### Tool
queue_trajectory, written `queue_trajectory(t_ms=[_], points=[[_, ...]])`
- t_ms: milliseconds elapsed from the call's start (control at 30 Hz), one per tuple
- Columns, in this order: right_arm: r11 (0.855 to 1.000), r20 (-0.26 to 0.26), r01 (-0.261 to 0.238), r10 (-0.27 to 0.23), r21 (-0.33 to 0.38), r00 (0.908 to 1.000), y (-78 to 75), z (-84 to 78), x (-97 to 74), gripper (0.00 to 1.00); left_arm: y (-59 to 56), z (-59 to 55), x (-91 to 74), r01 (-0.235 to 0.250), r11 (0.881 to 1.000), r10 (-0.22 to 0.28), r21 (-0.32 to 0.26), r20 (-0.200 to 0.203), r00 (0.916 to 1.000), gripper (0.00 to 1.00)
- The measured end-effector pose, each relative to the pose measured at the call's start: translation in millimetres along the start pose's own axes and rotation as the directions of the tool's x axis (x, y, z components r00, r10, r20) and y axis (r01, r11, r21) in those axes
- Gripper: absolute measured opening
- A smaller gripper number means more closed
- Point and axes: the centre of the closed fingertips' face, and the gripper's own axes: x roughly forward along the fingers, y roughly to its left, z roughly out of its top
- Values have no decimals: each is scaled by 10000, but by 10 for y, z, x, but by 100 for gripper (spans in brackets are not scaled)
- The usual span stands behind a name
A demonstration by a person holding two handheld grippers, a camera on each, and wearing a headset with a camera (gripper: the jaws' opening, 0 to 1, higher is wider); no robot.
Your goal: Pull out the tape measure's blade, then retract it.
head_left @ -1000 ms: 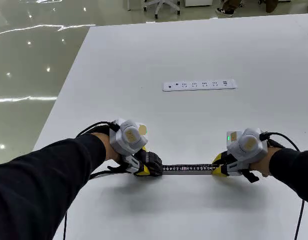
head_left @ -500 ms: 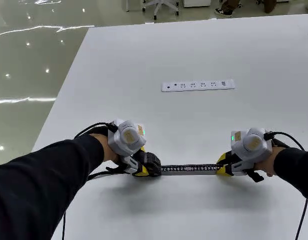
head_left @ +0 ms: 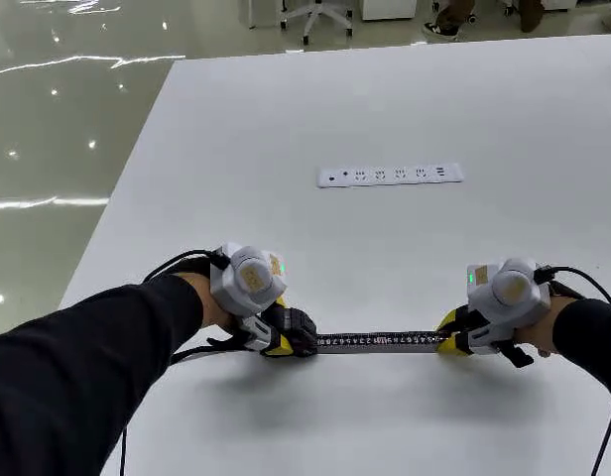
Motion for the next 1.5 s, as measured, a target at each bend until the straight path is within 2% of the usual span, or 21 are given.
queue_trajectory(t_ms=[733,1500], points=[[9999,-250,67,-64,98,9997,-27,-192,-127,10,6,-1,3,-2,10000,2,-18,27,10000,32],[9997,-424,123,-115,189,9990,-21,-251,-192,10,10,-8,1,-44,10000,44,-45,46,10000,32]])
